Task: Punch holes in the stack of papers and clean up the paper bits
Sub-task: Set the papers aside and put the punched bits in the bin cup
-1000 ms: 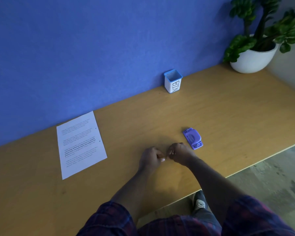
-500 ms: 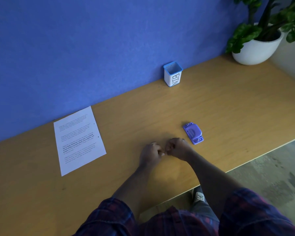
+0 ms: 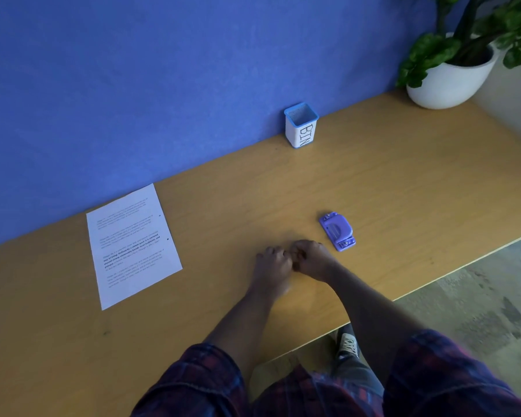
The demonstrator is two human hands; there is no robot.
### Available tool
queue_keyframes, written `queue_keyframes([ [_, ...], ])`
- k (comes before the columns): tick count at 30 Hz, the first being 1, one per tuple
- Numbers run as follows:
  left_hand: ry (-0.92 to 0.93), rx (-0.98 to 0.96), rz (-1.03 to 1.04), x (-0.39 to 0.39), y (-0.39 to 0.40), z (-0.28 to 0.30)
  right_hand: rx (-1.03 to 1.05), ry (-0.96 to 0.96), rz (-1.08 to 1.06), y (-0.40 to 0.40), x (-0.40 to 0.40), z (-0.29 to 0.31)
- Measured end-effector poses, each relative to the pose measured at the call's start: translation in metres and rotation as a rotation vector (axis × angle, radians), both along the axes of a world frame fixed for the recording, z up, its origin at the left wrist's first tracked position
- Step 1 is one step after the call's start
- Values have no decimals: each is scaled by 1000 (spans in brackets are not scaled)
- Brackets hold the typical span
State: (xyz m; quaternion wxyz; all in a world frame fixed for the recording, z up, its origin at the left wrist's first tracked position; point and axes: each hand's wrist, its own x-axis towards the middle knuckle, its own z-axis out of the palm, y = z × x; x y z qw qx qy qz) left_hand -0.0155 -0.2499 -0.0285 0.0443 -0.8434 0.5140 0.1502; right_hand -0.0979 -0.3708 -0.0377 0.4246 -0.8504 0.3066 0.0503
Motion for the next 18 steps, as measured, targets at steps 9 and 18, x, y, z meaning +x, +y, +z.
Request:
queue_keyframes([
  [9,226,-89,89,16,-1,-5,9,-53,43,-1,-3,-2],
  [18,571,-138,444,34,-4,2,41,-81,33,-2,-6,-6],
])
